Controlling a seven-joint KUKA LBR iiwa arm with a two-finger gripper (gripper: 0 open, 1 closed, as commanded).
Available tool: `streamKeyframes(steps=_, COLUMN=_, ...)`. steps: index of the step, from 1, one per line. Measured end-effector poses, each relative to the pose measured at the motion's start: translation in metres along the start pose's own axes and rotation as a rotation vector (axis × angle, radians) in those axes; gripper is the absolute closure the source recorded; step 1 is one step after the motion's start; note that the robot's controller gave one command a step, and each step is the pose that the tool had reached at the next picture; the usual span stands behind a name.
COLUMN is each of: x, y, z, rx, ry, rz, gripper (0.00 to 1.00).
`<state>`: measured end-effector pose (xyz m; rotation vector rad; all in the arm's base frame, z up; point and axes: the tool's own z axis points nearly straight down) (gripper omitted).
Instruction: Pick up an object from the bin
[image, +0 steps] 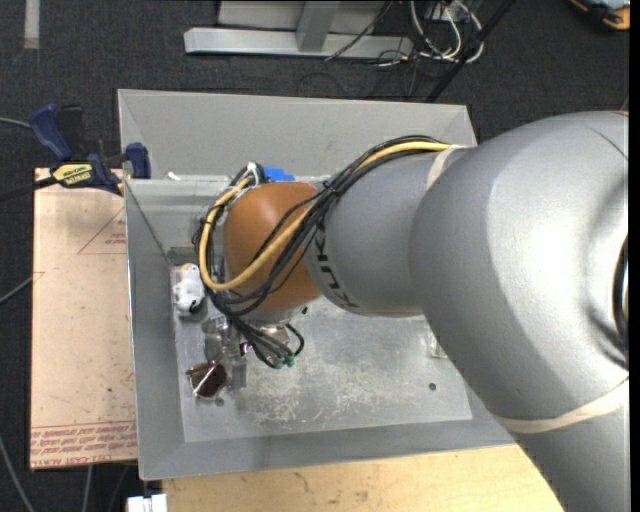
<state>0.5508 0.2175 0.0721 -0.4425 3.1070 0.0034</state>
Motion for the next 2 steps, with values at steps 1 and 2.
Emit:
streamKeyframes(steps=1, x=0.002, y=0.0, z=-0.007, rx=0.001, ry=0.007, rz=0.0, gripper=1.0)
streamKeyframes(steps=2, x=0.001, y=0.0, z=-0.025, rx=0.001, ry=0.006, rz=0.001, gripper=1.0)
